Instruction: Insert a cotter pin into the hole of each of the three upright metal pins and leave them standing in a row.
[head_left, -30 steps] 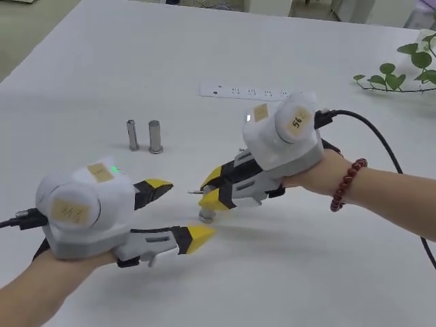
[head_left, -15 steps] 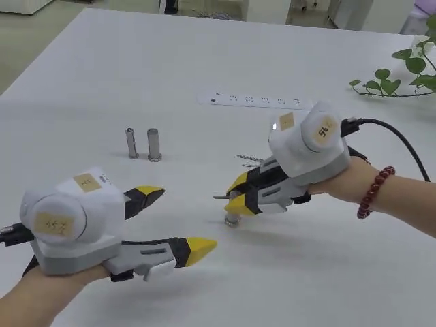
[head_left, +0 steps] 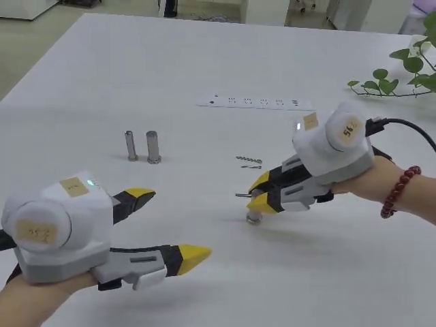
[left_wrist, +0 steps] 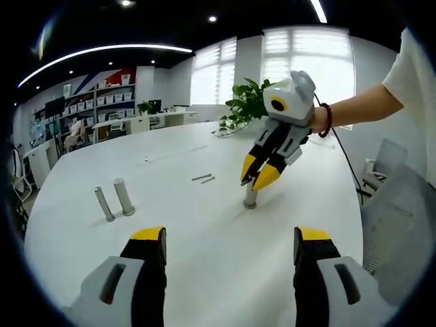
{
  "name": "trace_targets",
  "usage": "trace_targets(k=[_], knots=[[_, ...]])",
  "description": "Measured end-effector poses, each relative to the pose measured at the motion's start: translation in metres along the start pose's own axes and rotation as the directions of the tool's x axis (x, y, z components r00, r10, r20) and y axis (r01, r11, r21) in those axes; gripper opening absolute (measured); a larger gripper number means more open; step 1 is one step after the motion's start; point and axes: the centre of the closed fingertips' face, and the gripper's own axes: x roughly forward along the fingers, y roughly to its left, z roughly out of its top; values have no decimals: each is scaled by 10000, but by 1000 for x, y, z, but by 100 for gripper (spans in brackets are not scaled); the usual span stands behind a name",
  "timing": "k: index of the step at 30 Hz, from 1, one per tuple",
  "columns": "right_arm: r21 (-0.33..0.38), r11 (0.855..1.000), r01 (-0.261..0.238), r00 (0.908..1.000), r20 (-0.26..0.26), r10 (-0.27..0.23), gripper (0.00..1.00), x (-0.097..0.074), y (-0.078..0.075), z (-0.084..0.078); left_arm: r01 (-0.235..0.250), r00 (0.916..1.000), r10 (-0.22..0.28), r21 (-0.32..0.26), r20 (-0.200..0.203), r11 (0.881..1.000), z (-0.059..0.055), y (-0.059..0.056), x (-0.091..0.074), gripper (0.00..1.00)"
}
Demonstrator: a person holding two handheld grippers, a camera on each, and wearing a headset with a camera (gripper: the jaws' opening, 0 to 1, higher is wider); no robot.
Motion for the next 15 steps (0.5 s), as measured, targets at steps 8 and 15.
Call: trace_targets(k=[8, 15], knots=[[-95, 9999, -70, 9999, -92, 69, 13, -9, -4, -11, -83, 9999, 84, 121, -91, 9999, 0, 0, -4, 77], [-127, 9999, -95, 9998, -203, 93, 13, -15, -9, -19, -128, 9998, 132, 219, -169, 9997, -2, 0, -6, 77]])
